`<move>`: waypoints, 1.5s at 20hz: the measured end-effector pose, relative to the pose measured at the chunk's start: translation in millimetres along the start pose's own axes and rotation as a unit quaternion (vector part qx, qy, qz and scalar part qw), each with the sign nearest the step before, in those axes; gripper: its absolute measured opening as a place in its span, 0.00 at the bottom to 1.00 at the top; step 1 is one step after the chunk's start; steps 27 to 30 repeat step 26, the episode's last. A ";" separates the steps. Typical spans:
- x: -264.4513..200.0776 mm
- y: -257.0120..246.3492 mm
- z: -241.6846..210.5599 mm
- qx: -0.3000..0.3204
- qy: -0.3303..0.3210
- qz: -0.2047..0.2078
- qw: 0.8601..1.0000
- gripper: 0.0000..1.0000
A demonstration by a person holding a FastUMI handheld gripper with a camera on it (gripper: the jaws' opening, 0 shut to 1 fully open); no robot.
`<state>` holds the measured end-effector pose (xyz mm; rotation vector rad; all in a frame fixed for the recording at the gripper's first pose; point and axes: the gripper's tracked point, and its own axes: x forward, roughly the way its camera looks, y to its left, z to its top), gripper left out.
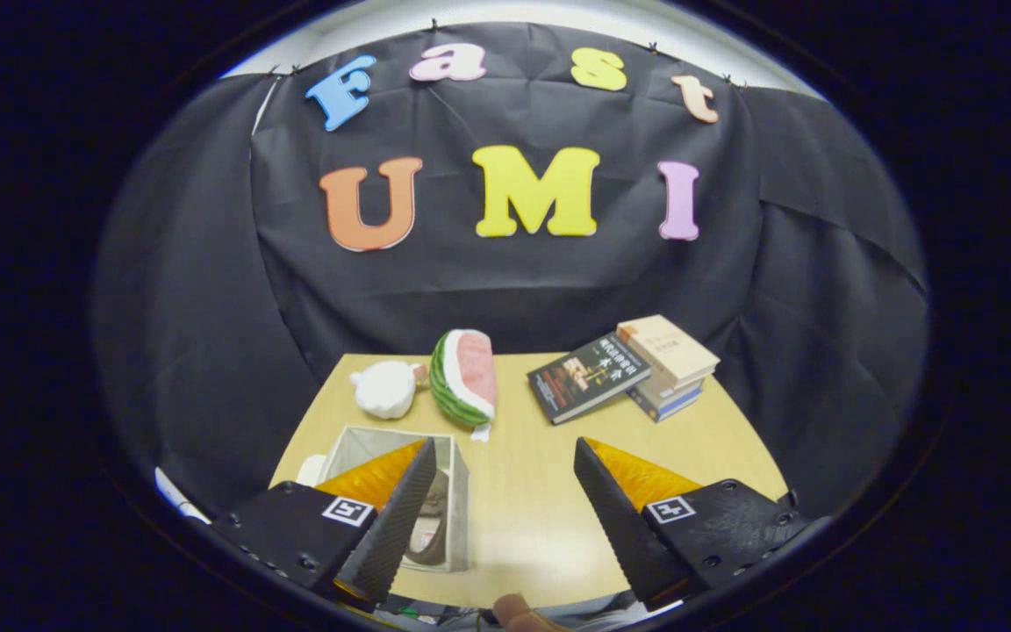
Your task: Open the storage box then place both shoes into the box .Put the left shoe in first, then the right shoe, with the right side of both shoes facing outward in a uniform manner.
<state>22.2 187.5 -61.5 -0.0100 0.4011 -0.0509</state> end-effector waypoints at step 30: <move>-108.1 -98.8 102.4 -0.024 -0.195 0.087 0.977 0.96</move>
